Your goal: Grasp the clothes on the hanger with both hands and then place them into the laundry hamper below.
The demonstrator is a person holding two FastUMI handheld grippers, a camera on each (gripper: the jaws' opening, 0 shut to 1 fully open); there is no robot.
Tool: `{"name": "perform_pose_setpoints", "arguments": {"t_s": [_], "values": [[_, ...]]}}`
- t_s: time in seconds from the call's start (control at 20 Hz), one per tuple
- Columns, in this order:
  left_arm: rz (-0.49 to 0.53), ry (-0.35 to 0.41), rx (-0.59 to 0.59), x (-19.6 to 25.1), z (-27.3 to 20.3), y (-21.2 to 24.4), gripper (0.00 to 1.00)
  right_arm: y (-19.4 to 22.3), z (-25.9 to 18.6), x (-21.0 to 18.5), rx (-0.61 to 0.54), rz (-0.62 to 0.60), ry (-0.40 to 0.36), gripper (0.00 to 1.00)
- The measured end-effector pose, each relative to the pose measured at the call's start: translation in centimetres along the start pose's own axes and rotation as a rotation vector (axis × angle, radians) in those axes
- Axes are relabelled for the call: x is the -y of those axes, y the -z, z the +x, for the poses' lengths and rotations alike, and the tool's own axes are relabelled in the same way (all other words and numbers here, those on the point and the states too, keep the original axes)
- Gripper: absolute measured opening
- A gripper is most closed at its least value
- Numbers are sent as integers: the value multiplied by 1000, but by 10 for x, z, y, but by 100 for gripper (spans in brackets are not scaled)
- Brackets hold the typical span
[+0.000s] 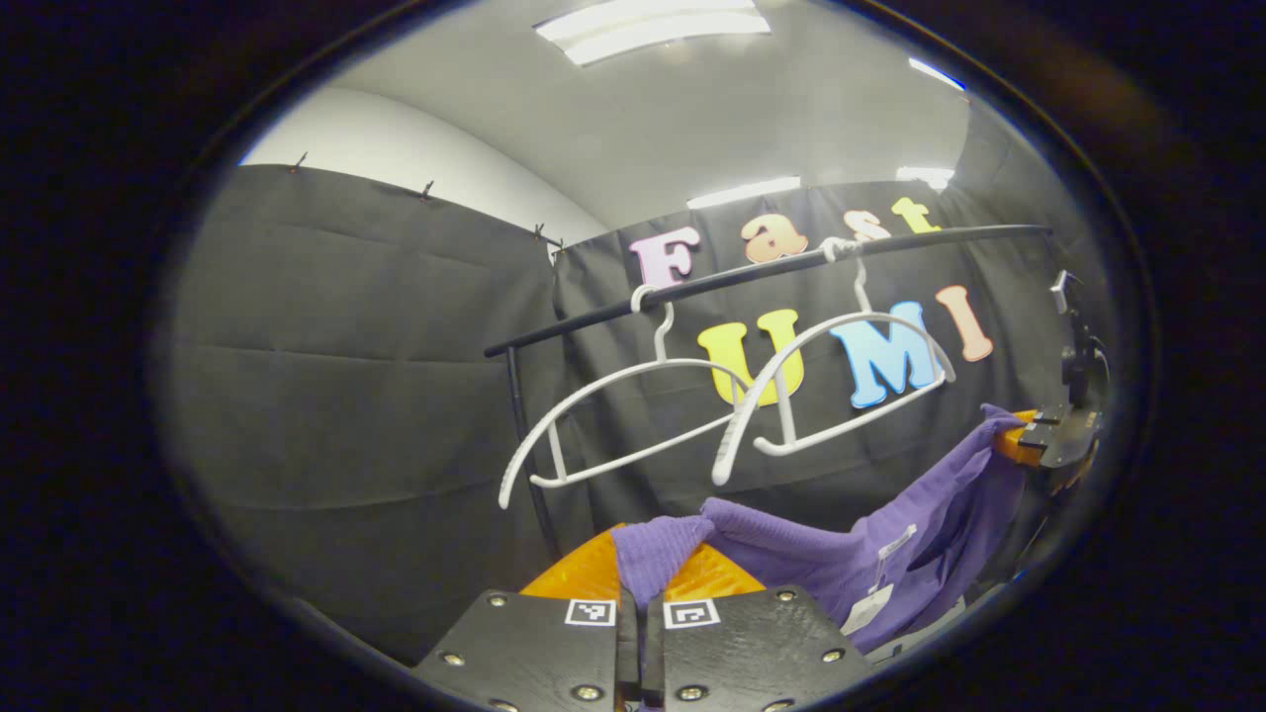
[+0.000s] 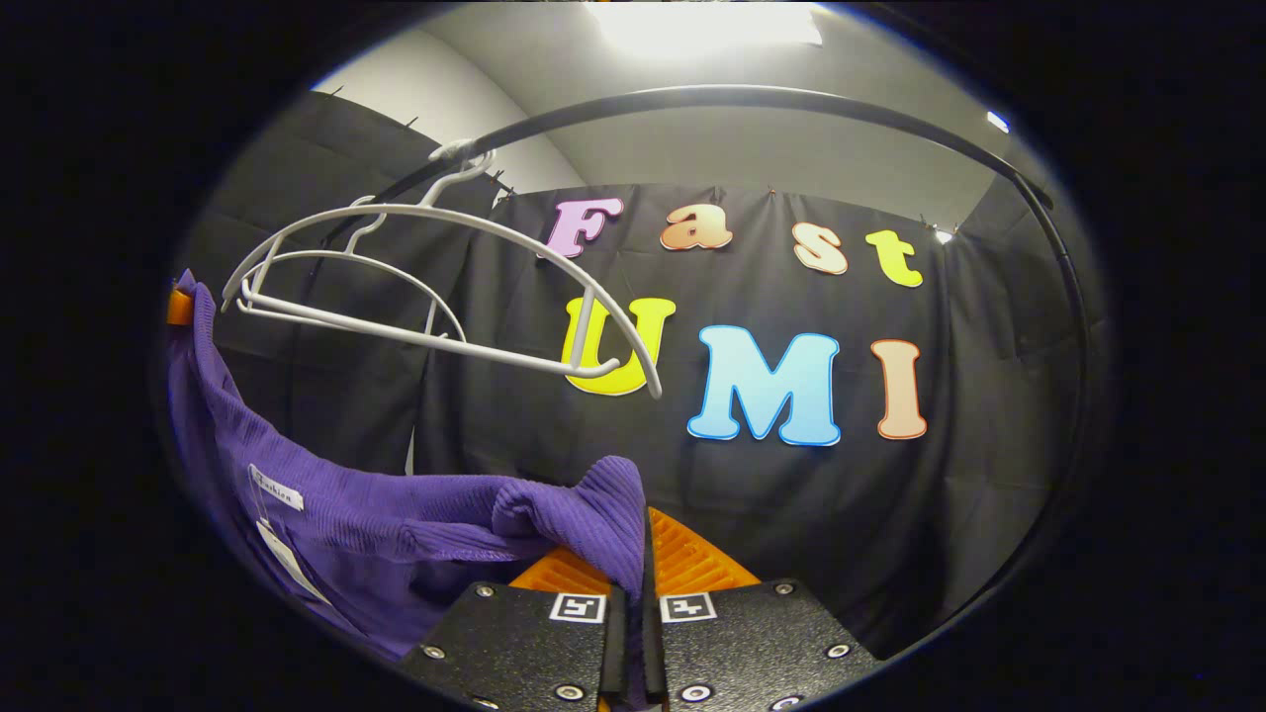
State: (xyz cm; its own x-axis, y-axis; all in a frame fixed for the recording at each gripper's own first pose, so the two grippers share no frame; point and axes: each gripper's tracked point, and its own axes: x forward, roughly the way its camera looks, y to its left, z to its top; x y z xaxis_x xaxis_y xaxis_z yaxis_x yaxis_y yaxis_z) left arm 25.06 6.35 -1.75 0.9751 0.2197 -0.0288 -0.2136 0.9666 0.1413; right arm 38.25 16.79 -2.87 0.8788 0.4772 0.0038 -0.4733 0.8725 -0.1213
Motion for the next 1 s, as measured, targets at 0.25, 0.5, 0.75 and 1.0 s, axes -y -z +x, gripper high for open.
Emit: {"name": "perform_pose_setpoints", "arguments": {"t_s": [0.25, 0.5, 0.75, 1.0], "values": [[-29, 87, 45, 16, -43, -25, 2, -37, -63, -17, 35, 46, 3, 6], [-63, 151, 71, 29, -79, -36, 7, -72, -119, -36, 68, 59, 10, 6], [-64, 221, 79, 44, -111, -34, 7, -88, -165, -58, 83, 99, 24, 6], [-105, 288, 64, 59, -138, -18, 0, -61, -205, -92, 19, 121, 23, 6]]}}
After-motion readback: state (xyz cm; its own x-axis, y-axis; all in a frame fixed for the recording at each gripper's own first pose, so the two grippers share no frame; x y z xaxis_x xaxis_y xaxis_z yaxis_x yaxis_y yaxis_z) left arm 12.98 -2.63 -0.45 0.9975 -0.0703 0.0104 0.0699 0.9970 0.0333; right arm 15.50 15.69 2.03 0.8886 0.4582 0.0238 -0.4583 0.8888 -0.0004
